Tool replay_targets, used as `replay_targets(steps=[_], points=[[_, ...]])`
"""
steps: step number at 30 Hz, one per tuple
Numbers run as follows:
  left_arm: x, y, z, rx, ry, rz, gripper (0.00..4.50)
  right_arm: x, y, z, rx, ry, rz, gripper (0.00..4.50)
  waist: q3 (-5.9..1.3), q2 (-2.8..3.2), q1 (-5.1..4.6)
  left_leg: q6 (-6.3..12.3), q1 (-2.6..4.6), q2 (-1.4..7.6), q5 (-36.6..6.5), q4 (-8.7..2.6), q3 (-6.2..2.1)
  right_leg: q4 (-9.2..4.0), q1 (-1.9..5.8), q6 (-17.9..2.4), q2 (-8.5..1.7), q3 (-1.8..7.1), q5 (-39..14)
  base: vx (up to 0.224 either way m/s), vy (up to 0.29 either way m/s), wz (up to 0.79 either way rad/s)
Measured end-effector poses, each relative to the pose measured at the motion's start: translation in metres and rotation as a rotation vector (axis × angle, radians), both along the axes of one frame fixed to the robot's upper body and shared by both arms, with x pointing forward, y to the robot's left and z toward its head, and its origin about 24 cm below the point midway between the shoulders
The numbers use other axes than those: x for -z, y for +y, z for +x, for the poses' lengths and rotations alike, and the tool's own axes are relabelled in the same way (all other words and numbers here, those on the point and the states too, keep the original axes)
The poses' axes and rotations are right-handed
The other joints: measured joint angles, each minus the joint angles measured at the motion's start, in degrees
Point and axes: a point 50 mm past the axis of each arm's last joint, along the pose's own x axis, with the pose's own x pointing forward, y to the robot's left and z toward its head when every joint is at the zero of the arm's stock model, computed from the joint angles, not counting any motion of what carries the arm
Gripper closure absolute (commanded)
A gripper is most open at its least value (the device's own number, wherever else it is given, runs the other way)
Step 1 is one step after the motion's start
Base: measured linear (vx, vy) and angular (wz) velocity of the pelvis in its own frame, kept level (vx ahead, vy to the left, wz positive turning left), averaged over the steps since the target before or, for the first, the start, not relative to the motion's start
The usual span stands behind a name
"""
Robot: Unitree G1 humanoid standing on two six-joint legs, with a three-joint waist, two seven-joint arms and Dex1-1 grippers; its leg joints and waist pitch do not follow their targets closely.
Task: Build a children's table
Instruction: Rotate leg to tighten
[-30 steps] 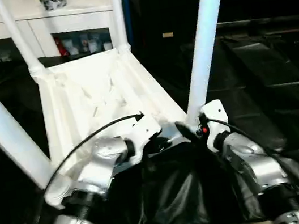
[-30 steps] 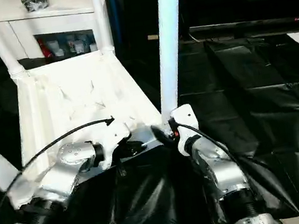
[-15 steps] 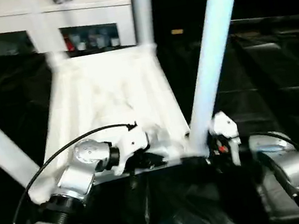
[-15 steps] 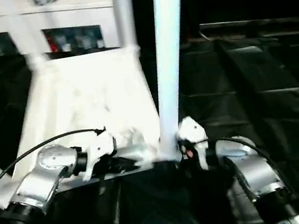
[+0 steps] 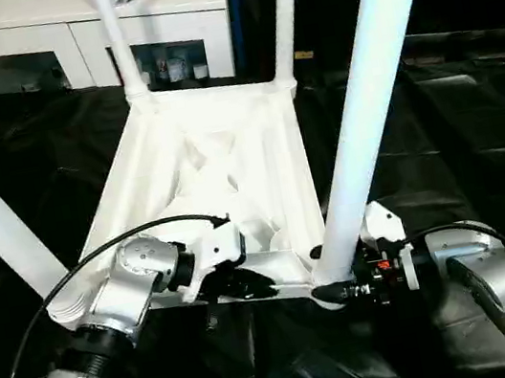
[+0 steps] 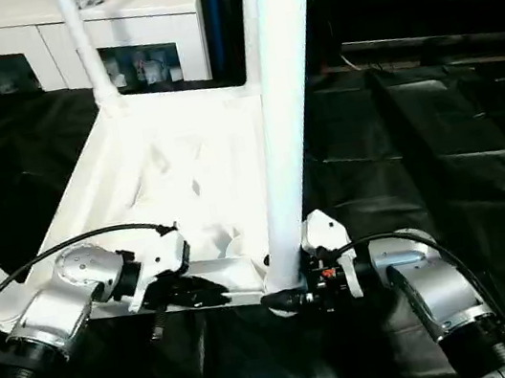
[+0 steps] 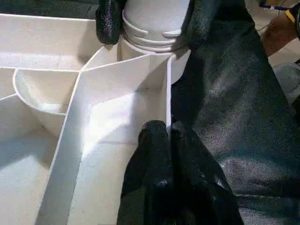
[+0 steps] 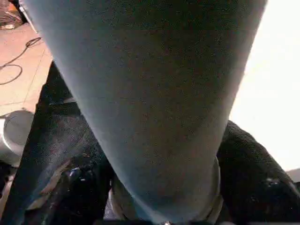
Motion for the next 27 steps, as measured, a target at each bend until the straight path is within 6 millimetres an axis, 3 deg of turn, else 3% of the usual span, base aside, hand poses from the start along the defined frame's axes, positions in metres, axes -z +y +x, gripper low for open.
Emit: replay_targets(steps=[11, 15, 21, 27], points=[[0.000, -0.001, 0.000, 0.003, -0.006, -0.002, 4.50, 0.002, 0.002, -0.005, 0.022, 0.001, 0.025, 1.86, -0.02, -0.02, 0.80, 0.00, 0.04, 0.01, 0.0, -0.01, 0.01, 0.00, 0.01, 0.0, 0.00, 0.00, 0.0, 0.000, 0.000, 0.00], [0.002, -0.001, 0.006, -0.091, -0.050, 0.001, 4.50, 0.009, 0.006, 0.003, 0.181, -0.015, 0.054, 1.86, -0.08, -0.15, 0.53, -0.01, 0.18, 0.01, 0.0, -0.03, -0.05, 0.02, 0.08, 0.1, 0.00, 0.00, 0.0, 0.000, 0.000, 0.00], [0.007, -0.015, 0.015, -0.268, -0.107, -0.006, 4.50, 0.016, 0.013, 0.025, 0.516, -0.059, 0.070, 1.86, -0.06, -0.26, -1.89, 0.00, 0.32, -0.05, 0.0, 0.01, -0.17, -0.21, 0.10, 0.2, -0.03, -0.02, -0.1, 0.000, 0.000, 0.00], [0.011, -0.034, 0.021, -0.416, -0.135, -0.006, 4.50, 0.020, 0.027, 0.045, 0.800, -0.069, 0.060, 1.87, -0.05, -0.21, -2.94, 0.00, 0.39, -0.07, 0.0, -0.02, -0.23, -0.48, 0.06, 0.2, -0.03, -0.10, -0.1, 0.000, 0.000, 0.00]])
